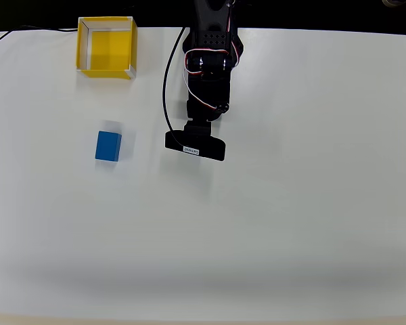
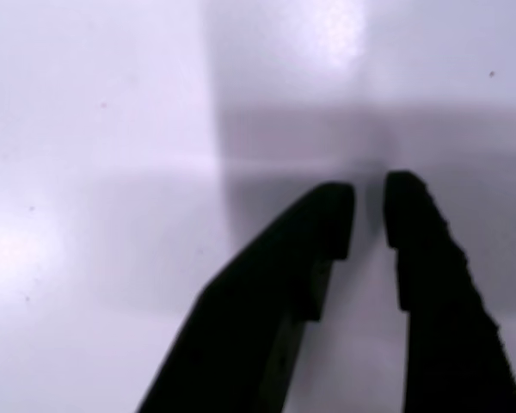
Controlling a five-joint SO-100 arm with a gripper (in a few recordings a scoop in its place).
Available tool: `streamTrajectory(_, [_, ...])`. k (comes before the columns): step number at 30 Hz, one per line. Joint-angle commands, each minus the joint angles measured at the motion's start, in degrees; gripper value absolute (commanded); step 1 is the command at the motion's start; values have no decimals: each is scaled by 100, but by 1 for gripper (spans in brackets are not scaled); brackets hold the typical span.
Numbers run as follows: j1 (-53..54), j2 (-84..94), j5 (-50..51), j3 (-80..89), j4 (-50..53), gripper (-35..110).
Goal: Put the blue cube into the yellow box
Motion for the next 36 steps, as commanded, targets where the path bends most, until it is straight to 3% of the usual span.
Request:
streamTrajectory(1, [-114,141,-343,149,79,0])
streamTrajectory(19, [-114,-255,-457,-220,-255,1])
streamTrajectory(28, [738,-2795,-308,-3366,-246,24])
streamTrajectory(36, [2426,-4526,-1099,-5221,-132,45])
